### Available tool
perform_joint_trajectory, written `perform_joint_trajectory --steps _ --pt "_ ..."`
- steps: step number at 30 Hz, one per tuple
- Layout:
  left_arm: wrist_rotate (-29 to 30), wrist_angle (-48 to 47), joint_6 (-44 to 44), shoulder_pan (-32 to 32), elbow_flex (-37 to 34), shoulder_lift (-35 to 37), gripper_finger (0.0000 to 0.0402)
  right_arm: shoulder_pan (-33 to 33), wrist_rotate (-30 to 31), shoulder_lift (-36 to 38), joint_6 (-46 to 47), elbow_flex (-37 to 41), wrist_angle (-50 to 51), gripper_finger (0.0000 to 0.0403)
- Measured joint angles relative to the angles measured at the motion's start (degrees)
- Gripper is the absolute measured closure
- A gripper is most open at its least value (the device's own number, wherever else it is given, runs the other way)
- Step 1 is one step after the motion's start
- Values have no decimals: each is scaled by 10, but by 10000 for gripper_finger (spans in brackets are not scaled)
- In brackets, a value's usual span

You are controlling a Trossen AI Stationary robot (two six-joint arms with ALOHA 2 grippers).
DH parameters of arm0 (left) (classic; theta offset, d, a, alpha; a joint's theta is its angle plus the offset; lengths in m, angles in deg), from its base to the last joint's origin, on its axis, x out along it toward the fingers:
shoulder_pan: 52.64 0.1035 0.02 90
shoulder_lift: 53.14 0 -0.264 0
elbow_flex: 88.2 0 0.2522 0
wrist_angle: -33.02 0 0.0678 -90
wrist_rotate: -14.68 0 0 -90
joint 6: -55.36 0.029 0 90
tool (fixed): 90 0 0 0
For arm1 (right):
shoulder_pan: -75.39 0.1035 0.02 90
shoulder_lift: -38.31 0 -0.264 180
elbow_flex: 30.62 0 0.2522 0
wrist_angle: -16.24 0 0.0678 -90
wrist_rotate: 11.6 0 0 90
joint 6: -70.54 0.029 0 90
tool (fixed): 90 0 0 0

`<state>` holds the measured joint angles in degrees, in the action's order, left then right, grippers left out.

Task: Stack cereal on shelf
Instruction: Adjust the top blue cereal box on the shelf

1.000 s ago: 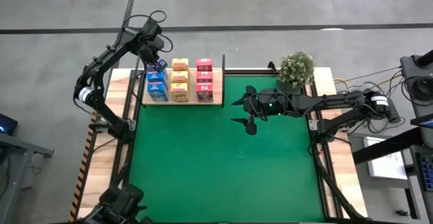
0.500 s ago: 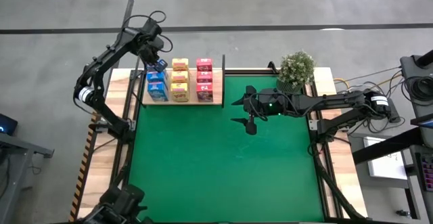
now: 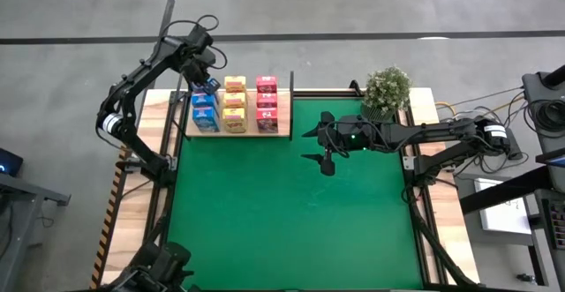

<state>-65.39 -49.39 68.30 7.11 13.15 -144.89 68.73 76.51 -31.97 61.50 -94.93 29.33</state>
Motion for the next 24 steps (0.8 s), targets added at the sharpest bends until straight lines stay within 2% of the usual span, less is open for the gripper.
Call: perform_joint_trajectory --steps 24 --pt "-1 -27 4 -16 27 15 401 0 0 0 0 0 0 113"
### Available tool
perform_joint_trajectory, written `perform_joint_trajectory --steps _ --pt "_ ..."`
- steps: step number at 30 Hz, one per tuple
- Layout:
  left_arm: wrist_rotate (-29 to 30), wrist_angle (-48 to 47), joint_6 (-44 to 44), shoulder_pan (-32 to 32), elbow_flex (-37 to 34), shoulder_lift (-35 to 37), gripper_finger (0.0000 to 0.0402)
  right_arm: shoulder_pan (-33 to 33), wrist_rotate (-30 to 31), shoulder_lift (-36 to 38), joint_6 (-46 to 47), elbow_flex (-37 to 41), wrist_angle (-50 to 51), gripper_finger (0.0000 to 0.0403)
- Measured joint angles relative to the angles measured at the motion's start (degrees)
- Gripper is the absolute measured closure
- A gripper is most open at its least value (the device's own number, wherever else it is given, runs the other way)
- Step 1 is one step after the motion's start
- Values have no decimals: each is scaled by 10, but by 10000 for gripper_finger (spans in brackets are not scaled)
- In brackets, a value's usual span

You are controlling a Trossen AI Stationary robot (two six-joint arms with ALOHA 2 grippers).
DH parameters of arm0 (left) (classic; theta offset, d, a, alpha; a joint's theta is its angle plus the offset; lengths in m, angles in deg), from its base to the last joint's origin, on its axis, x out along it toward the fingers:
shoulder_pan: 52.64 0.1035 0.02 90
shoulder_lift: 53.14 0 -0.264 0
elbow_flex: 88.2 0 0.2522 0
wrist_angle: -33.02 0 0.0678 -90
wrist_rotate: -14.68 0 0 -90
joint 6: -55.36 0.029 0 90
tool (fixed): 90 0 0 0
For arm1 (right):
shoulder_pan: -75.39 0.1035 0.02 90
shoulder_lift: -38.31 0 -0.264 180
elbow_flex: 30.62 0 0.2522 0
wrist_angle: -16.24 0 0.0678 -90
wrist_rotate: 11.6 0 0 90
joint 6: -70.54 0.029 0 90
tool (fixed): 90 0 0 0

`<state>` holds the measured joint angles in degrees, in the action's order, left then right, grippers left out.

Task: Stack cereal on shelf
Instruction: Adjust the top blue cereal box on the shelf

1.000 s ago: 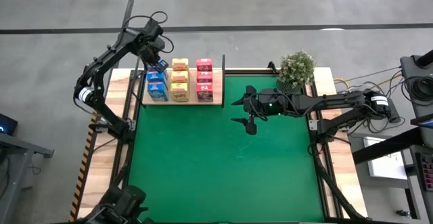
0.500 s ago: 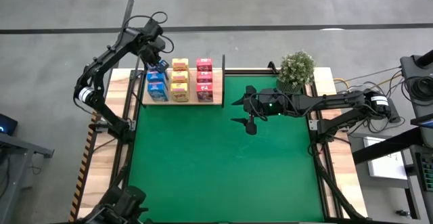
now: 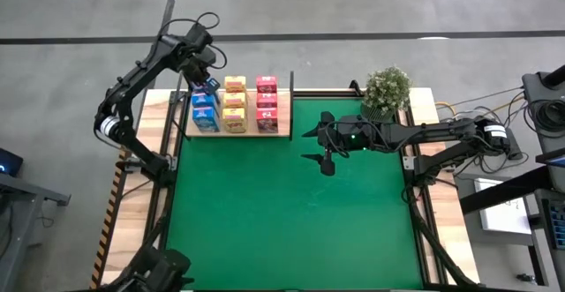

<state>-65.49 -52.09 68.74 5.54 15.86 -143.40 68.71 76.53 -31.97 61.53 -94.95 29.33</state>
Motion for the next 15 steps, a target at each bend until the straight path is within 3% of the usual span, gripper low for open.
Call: perform_joint_trajectory --steps 15 --pt "1 59 26 -34 0 4 401 0 0 0 0 0 0 113"
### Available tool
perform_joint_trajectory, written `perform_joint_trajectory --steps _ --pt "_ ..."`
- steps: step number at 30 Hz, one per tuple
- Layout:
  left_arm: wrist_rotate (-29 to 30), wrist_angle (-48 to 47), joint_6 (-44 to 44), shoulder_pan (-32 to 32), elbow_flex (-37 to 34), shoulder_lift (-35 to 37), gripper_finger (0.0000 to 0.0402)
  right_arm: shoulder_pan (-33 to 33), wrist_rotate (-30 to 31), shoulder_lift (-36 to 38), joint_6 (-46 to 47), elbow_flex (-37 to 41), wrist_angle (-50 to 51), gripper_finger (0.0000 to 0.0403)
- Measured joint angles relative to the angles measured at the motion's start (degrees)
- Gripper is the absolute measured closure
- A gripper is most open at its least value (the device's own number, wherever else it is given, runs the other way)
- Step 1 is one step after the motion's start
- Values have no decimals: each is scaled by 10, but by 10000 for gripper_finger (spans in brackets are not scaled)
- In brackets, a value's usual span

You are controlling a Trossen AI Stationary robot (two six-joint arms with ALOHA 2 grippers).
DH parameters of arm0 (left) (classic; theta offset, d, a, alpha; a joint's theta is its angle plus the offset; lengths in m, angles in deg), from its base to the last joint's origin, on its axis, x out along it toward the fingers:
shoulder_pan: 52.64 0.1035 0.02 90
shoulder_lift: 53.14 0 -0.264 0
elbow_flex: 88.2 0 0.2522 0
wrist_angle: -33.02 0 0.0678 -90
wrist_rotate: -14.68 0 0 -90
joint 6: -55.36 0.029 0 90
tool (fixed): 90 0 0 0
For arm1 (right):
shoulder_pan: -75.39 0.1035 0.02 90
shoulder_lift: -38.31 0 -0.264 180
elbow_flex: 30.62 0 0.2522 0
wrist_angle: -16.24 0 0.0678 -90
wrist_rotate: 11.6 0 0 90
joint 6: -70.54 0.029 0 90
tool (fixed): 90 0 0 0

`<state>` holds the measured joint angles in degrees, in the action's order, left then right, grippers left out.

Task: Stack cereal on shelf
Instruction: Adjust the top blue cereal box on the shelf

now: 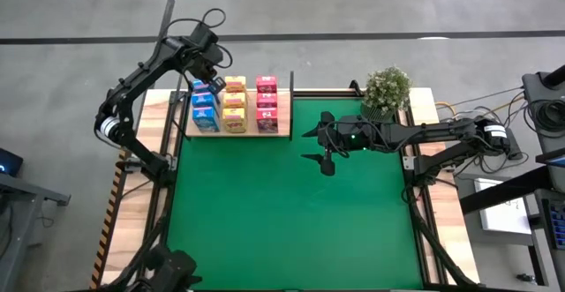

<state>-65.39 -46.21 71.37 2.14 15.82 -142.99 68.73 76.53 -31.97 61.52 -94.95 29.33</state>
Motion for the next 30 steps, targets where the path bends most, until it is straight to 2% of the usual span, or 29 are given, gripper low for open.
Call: perform_joint_trajectory --steps 30 --pt "0 10 24 1 -38 -1 402 0 0 0 -1 0 0 113"
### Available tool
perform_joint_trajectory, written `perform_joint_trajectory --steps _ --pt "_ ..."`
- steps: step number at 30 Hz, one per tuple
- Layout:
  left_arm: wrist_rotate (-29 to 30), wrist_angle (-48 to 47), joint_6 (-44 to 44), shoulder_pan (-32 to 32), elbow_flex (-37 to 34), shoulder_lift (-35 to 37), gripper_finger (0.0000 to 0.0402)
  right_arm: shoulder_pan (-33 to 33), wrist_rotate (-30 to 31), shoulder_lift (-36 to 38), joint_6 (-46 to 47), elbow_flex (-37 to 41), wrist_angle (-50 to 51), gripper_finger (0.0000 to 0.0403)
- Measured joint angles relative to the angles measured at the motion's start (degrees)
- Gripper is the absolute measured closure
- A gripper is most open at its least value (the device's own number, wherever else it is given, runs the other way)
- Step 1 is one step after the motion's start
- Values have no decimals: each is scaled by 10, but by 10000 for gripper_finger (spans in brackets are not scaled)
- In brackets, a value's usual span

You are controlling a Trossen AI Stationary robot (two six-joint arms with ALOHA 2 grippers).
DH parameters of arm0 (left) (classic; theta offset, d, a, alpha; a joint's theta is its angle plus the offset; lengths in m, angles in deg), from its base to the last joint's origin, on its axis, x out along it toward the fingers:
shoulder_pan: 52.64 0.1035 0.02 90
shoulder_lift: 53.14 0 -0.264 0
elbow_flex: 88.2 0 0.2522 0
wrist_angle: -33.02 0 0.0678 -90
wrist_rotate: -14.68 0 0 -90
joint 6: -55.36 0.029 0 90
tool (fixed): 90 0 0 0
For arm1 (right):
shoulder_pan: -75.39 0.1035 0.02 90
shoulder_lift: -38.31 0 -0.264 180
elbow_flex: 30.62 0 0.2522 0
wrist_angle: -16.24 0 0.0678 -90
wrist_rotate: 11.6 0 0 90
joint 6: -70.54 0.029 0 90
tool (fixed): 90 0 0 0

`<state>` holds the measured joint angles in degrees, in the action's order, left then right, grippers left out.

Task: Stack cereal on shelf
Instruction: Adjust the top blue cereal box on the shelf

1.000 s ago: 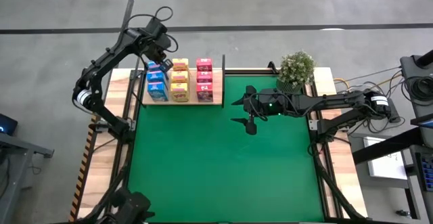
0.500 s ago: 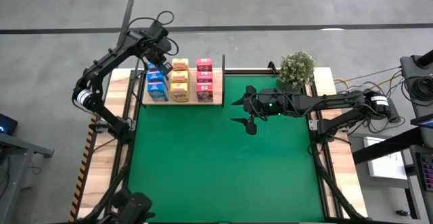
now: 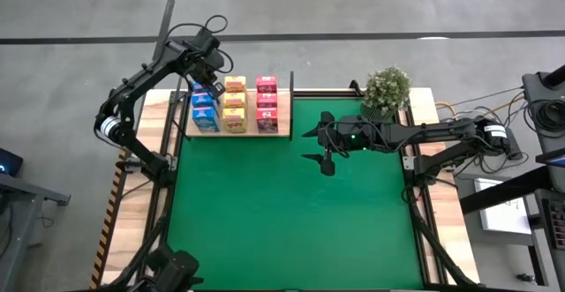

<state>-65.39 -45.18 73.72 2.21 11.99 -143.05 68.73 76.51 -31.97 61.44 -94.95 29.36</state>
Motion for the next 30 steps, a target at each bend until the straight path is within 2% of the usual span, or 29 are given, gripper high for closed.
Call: perform_joint_trajectory --steps 19,30 --pt "0 19 15 0 -35 0 402 0 0 0 0 0 2 113" --pt "0 3 17 0 -28 0 402 0 0 0 0 0 2 113"
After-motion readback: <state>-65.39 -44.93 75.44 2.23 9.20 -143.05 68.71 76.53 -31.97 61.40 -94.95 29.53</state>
